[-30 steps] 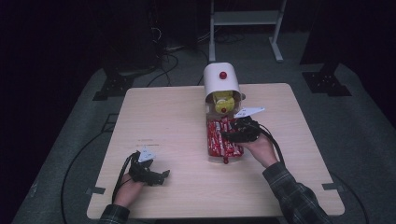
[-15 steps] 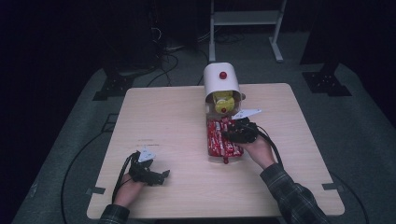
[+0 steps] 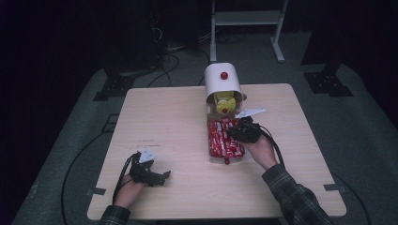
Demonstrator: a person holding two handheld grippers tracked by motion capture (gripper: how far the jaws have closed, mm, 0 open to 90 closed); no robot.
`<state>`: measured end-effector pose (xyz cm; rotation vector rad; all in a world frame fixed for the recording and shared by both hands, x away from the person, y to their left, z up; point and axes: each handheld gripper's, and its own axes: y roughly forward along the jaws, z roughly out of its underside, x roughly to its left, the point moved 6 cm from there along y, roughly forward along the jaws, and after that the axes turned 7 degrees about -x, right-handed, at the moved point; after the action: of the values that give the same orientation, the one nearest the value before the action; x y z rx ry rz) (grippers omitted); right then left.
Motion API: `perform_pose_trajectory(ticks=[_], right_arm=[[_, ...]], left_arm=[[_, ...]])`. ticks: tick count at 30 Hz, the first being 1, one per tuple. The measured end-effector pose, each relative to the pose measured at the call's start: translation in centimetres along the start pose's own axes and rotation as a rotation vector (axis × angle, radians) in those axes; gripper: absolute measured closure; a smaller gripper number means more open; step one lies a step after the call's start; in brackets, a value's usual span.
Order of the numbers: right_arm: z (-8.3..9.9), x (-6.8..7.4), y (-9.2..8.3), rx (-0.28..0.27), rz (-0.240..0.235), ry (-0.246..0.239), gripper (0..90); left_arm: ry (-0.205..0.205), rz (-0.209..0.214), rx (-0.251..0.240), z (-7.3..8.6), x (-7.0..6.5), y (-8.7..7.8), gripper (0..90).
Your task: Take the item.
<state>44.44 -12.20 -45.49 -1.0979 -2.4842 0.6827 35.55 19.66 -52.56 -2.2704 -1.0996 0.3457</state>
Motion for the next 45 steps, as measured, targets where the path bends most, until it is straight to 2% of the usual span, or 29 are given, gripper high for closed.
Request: perform_pose_trajectory(ticks=[1,7,18,27,45], right_arm=[[0.1,-0.1,-0.1,0.007,0.003,0.008,82.9],[-0.1,-0.2,-0.4,-0.009,-0.024,0.025,87.1],[-0.5,0.0,-1.2,-0.016,-0.028,0.015,87.5],[-0.6,-0.2,-2.7,-0.030,-0.031,0.012,87.6],[-0.2,-0.9,-4.5,-0.040,-0.007,0.024,87.5]], left_arm=[[0.000,0.000,0.000,0.0,0.0,0.0,0.0],[0.000,-0.002,0.000,0.0,0.0,0.0,0.0],[-0.006,-0.009,0.002,0.0,0.0,0.0,0.0],[-0.011,-0.012,-0.002,-0.1,0.0,0.1,0.0],[-0.012,-0.012,-0.001,-0.1,-0.1,0.1,0.0]])
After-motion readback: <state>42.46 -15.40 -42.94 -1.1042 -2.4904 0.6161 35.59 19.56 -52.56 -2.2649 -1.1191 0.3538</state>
